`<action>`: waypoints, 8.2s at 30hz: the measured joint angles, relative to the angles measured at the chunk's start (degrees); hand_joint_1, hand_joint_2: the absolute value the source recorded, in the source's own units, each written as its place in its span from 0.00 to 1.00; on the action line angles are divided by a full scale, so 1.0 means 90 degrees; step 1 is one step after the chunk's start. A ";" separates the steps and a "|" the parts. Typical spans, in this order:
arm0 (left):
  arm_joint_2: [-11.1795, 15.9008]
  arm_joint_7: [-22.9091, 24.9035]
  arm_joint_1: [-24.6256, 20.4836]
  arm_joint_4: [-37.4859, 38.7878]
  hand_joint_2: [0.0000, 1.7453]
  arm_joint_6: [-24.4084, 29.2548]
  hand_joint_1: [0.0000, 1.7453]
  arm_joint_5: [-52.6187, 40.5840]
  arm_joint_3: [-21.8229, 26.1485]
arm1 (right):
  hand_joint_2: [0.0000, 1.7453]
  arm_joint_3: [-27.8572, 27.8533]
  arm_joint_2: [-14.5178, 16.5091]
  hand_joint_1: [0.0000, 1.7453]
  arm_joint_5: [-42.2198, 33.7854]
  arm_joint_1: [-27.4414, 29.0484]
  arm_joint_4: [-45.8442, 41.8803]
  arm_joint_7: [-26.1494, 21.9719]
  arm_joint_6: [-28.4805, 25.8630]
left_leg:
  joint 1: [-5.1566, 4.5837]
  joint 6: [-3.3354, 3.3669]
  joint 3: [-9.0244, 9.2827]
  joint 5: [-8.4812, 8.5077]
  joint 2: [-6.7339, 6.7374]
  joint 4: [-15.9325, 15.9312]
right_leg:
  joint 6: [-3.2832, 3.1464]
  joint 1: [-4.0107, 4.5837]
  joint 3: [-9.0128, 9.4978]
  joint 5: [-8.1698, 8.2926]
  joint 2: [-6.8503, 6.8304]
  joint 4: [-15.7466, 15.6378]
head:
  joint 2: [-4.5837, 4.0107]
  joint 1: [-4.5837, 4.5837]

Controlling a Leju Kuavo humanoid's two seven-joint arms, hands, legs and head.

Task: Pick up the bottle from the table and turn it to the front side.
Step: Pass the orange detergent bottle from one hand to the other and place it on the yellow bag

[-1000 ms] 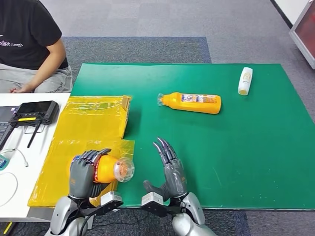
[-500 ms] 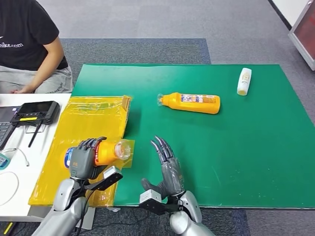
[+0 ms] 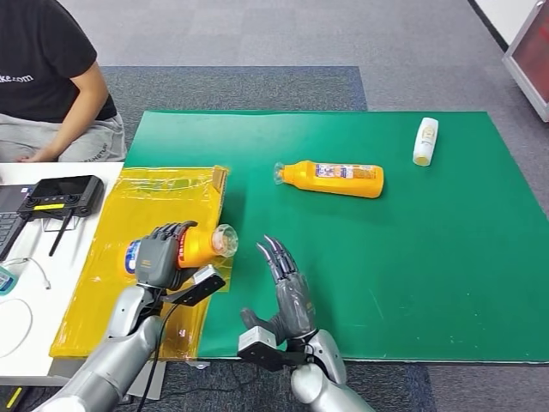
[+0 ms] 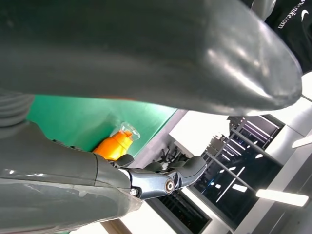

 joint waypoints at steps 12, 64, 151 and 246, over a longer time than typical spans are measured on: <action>-0.0184 -0.0334 -0.0179 0.0462 1.00 0.0019 1.00 0.0266 -0.0086 | 0.00 0.0044 0.0053 0.00 -0.0112 -0.0082 0.0163 -0.0063 0.0018 | 0.0000 0.0001 -0.0002 0.0000 -0.0001 0.0000 | 0.0001 0.0000 0.0000 -0.0001 -0.0001 0.0000 | 0.0000 0.0000; -0.0695 -0.0626 -0.1322 0.2408 1.00 -0.0395 1.00 0.1668 -0.0236 | 0.00 0.0277 0.0240 0.00 -0.0928 -0.0577 0.1272 -0.0256 0.0156 | -0.0019 0.0023 0.0046 0.0064 -0.0048 -0.0004 | 0.0017 -0.0018 0.0074 0.0043 -0.0054 -0.0002 | 0.0000 0.0001; -0.0976 0.0848 -0.1868 0.3162 1.00 -0.2042 1.00 0.0949 -0.0957 | 0.00 -0.1610 0.0679 0.00 0.0364 -0.0542 0.0580 -0.0511 -0.0313 | -0.0041 0.0053 0.0454 -0.0144 -0.0113 -0.0020 | 0.0044 -0.0042 0.0467 -0.0201 -0.0124 -0.0002 | 0.0000 0.0001; -0.1756 -0.1953 0.0464 0.0353 1.00 0.0123 0.00 -0.1428 0.1102 | 0.00 -0.1670 0.0675 0.00 -0.0493 -0.0534 0.1351 -0.0513 -0.0313 | -0.0053 0.0049 0.0181 -0.0112 -0.0027 -0.0022 | 0.0060 -0.0055 0.0169 -0.0139 -0.0020 0.0004 | 0.0000 0.0001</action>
